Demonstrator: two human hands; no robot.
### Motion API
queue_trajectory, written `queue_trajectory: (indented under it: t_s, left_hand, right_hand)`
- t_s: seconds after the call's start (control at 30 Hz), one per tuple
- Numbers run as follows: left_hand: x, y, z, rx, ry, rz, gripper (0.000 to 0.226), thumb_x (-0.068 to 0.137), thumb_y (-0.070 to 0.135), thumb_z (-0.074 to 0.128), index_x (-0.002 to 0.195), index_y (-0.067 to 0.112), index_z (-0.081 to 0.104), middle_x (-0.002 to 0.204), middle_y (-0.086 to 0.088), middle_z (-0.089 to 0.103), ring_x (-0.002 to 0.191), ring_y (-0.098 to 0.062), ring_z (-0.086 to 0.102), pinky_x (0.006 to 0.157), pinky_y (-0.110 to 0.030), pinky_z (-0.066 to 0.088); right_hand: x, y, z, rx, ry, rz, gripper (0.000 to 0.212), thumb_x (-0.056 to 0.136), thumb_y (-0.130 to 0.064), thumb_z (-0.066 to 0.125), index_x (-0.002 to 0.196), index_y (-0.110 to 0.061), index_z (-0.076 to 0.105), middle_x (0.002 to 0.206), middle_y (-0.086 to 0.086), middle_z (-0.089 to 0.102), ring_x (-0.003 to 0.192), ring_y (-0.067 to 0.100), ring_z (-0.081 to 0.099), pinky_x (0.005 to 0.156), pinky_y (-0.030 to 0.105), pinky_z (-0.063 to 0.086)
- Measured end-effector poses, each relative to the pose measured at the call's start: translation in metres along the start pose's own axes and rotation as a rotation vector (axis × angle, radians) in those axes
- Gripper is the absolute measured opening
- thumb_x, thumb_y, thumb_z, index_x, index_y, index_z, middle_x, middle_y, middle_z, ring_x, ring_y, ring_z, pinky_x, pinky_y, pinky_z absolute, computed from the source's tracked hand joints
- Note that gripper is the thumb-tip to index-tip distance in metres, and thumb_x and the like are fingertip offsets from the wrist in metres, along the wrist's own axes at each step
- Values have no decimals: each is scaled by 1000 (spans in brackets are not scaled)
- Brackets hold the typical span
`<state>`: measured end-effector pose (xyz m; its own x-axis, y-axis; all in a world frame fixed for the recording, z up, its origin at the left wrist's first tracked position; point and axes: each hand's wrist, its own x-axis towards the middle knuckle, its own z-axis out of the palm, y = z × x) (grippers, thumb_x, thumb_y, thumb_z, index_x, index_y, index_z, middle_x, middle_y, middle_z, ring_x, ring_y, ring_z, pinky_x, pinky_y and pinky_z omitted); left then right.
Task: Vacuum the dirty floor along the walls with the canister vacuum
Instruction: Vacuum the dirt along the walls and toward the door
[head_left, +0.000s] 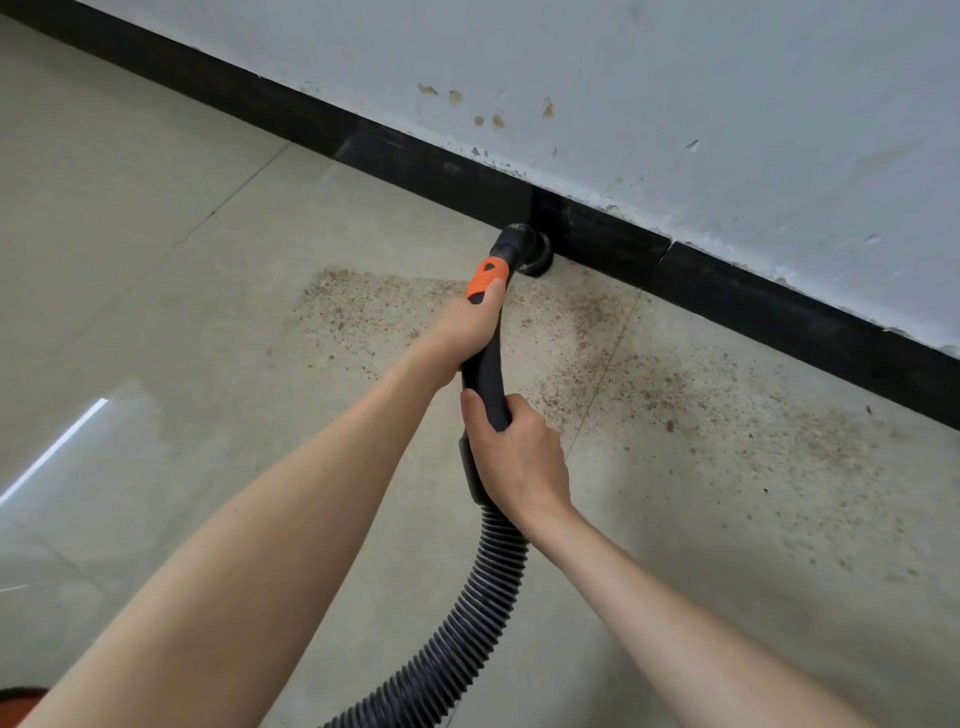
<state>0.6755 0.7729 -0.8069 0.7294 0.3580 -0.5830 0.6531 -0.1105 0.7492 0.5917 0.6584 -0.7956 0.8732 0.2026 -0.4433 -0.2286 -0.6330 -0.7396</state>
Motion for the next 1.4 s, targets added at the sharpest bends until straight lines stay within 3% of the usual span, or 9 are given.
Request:
queue_trajectory:
  t_s: [0.13,0.27,0.5,0.73,0.83,1.03,1.3,1.4]
  left_hand:
    - [0,-4,-8,-36,-11,-12,54,93,58,37,110,9,49,100,-11,60,94,-26,62,75,-33,50]
    - [0,-8,-27,-94,44,-20,55,94,58,37,111,8,48,99,-12,60,91,-26,61,71,-31,51]
    - [3,-20,-82,-209,264,-94,63,93,59,36,122,4,50,96,-9,57,82,-22,57,66,-30,46]
    - [-17,-44,-129,-282,397,-157,57,98,51,31,134,8,41,102,-7,51,91,-23,53,77,-36,45]
    - [-29,-58,-140,-311,418,-199,60,98,54,28,135,9,38,110,-8,49,101,-26,52,85,-38,46]
    - [-43,-95,-142,-332,428,-260,65,93,60,32,130,7,42,108,-10,52,98,-27,54,86,-40,48]
    - [-42,-84,-123,-291,352,-237,67,93,60,34,127,3,44,106,-12,54,95,-28,56,83,-39,51]
    - [-39,-75,-114,-271,329,-229,67,93,60,35,126,3,45,106,-13,56,94,-29,59,78,-38,52]
  right_hand:
    - [1,-3,7,-41,-1,-26,39,93,-57,44,90,-20,55,77,-2,61,76,22,61,65,33,44]
    - [10,-13,15,-50,-65,-72,39,90,-58,46,84,-20,55,79,0,65,75,24,64,68,35,49]
    - [33,-44,39,-85,-279,-195,37,89,-58,48,79,-23,55,86,3,69,81,25,66,79,40,55]
    - [29,-64,65,-59,-480,-239,34,90,-52,54,73,-24,55,76,-5,67,79,19,66,78,34,52]
    - [18,-64,74,-99,-526,-270,36,90,-53,54,71,-23,55,75,-4,67,80,22,67,79,37,52]
    - [-8,-47,86,-260,-506,-291,39,86,-65,46,74,-27,48,91,2,70,85,27,66,73,35,50]
    - [-14,-36,69,-274,-423,-267,42,88,-64,43,88,-24,55,89,-2,70,83,25,65,75,35,51]
    - [-12,-34,58,-254,-403,-254,41,90,-62,43,88,-23,55,88,-1,68,81,25,63,69,34,48]
